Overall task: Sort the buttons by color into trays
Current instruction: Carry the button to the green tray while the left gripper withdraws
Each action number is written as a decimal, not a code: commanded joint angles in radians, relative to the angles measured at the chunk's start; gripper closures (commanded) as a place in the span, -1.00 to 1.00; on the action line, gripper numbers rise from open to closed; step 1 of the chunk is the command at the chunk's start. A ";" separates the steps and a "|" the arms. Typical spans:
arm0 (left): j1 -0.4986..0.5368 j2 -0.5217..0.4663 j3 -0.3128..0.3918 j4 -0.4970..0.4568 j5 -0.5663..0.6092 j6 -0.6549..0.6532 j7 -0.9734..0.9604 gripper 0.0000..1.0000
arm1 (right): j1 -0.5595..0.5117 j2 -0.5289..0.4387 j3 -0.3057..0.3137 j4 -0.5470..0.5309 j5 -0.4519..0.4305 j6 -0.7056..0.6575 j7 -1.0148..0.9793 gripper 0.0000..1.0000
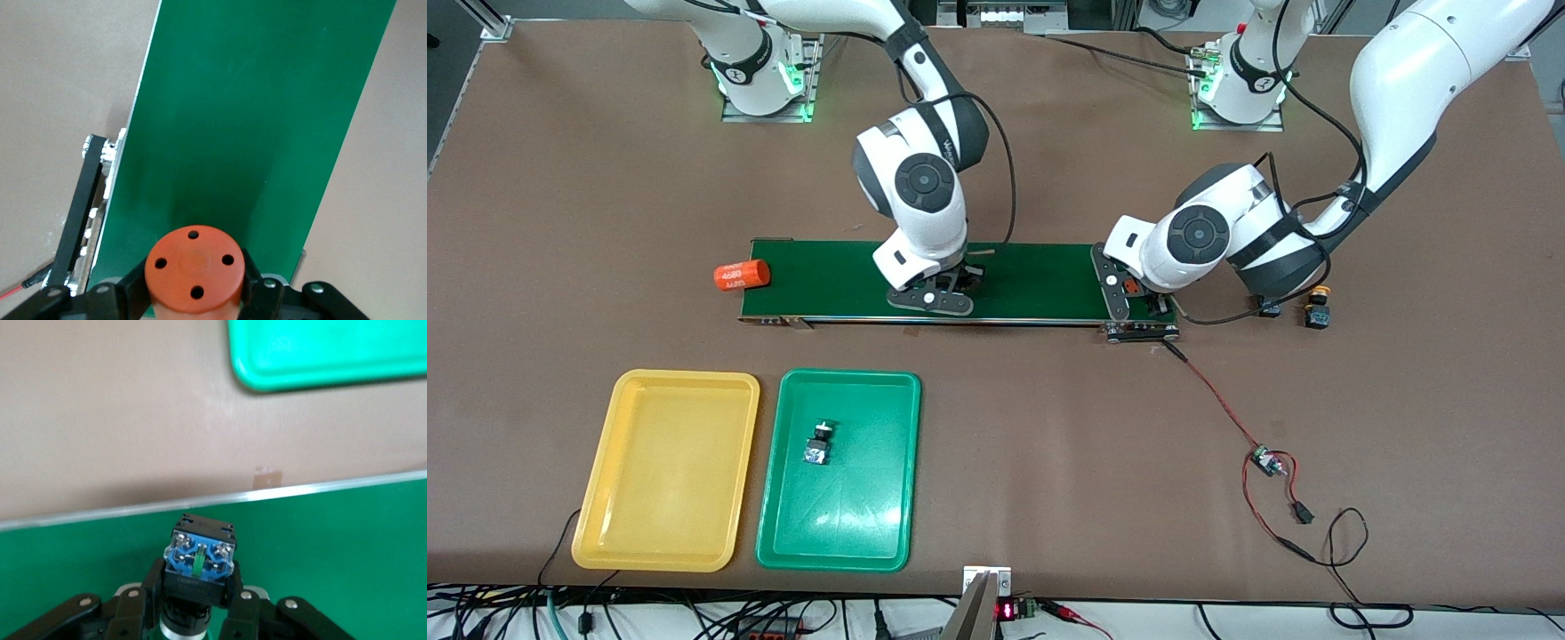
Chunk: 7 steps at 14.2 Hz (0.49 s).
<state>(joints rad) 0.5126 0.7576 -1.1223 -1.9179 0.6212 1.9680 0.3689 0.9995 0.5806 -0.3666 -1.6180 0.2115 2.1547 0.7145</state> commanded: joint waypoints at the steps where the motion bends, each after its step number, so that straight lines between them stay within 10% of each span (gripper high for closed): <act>1: -0.002 -0.017 -0.005 -0.007 0.020 0.009 0.019 -1.00 | -0.077 0.001 0.012 0.064 -0.014 -0.004 -0.016 1.00; 7: 0.056 -0.067 -0.025 0.028 0.011 -0.011 -0.063 -1.00 | -0.294 0.145 0.014 0.246 -0.008 0.007 -0.285 1.00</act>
<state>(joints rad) 0.5275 0.7351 -1.1286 -1.8976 0.6223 1.9699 0.3543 0.7759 0.6616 -0.3689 -1.4792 0.2089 2.1677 0.4977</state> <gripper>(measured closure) 0.000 0.604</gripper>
